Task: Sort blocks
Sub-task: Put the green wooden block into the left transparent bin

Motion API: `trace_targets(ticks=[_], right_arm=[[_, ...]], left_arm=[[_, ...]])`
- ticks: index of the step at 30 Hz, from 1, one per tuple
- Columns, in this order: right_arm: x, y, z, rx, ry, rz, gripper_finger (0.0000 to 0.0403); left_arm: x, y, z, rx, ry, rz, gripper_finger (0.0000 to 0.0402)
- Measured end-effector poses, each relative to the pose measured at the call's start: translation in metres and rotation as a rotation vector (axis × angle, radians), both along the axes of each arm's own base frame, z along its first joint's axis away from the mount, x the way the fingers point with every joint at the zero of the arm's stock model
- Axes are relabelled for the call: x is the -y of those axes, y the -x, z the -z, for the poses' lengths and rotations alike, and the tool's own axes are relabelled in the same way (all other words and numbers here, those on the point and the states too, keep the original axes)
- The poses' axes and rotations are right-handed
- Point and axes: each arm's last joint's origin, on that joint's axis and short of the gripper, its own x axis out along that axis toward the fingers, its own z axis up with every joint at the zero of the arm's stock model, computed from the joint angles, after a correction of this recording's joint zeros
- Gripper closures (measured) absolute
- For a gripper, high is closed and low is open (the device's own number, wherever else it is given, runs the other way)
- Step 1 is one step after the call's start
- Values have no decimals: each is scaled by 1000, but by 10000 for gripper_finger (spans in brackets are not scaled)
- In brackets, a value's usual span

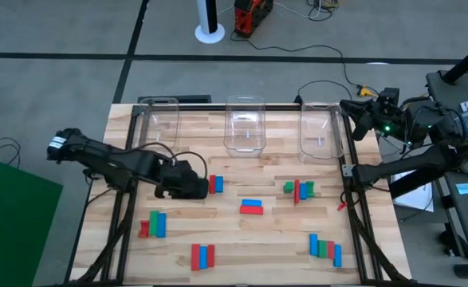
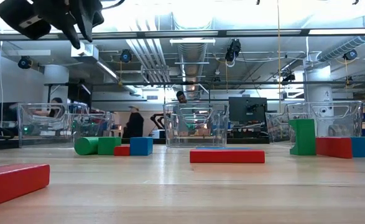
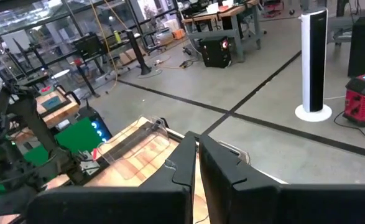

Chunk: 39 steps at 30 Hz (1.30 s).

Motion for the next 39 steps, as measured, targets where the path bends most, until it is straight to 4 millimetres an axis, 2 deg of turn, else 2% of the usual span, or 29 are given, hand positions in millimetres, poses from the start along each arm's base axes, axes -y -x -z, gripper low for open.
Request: trace_targets(ticks=[5,13,18,24,32,39], right_arm=[[0,0,0,2,0,0,390],[0,0,0,2,0,0,390],[0,0,0,3,0,0,390],[0,-1,-5,61,-4,0,390],[0,-2,-6,96,-46,9,390],[-1,-8,-5,82,-49,10,390]], left_arm=[[1,-3,0,-105,-30,27,349],[-1,-7,7,-144,-54,49,349],[-9,-6,15,-174,-70,29,349],[-22,-6,23,-183,-170,-34,349],[-38,-8,33,-210,-193,-64,349],[-38,-22,56,-298,-254,17,334]])
